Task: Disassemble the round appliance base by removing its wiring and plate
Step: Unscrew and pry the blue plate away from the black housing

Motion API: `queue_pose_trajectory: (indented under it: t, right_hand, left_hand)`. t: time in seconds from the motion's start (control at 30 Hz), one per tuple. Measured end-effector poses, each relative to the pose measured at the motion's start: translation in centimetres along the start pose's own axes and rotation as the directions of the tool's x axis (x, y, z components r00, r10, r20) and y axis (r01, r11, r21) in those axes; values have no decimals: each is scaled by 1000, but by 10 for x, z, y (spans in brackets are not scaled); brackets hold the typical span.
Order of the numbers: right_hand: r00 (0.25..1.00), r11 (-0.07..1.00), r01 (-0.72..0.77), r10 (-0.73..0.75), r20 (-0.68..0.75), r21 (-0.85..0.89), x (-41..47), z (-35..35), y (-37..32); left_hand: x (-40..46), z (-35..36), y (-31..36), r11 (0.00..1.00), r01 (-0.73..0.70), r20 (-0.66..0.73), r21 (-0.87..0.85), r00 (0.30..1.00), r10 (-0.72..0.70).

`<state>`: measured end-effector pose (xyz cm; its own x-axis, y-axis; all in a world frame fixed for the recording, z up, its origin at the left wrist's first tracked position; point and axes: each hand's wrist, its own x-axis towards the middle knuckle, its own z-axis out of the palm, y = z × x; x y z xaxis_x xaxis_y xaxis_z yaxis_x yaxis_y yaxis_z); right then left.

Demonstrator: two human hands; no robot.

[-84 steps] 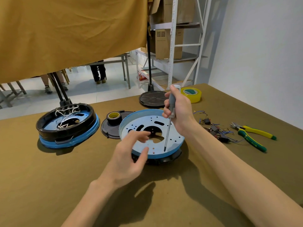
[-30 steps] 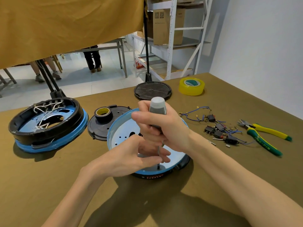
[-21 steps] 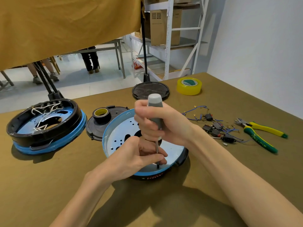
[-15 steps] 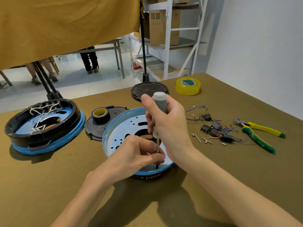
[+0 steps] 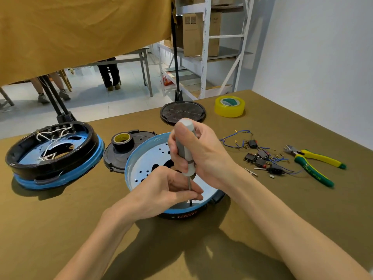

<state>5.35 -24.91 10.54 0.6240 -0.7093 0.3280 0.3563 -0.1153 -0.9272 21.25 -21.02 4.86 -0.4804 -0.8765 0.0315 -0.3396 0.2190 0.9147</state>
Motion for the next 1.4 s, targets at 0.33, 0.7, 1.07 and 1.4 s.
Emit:
queue_pose_trajectory:
  t: [0.33,0.7,1.07,1.4]
  right_hand:
    - [903,960,55,-165,-397,-273,-5,30,-4]
    - [990,994,-98,93,106,41,10,5,-16]
    - [995,999,18,-13,-101,47,-3,17,-6]
    - [925,987,120,-150,-348,-107,-9,20,0]
  left_hand:
    - [0,2,-1,994,-15,-127,112,992,29]
    - [-4,-5,1,999,15,55,31,998,-17]
    - [0,1,-2,995,6,-97,96,995,3]
    - [2,4,-2,986,-5,-111,168,993,25]
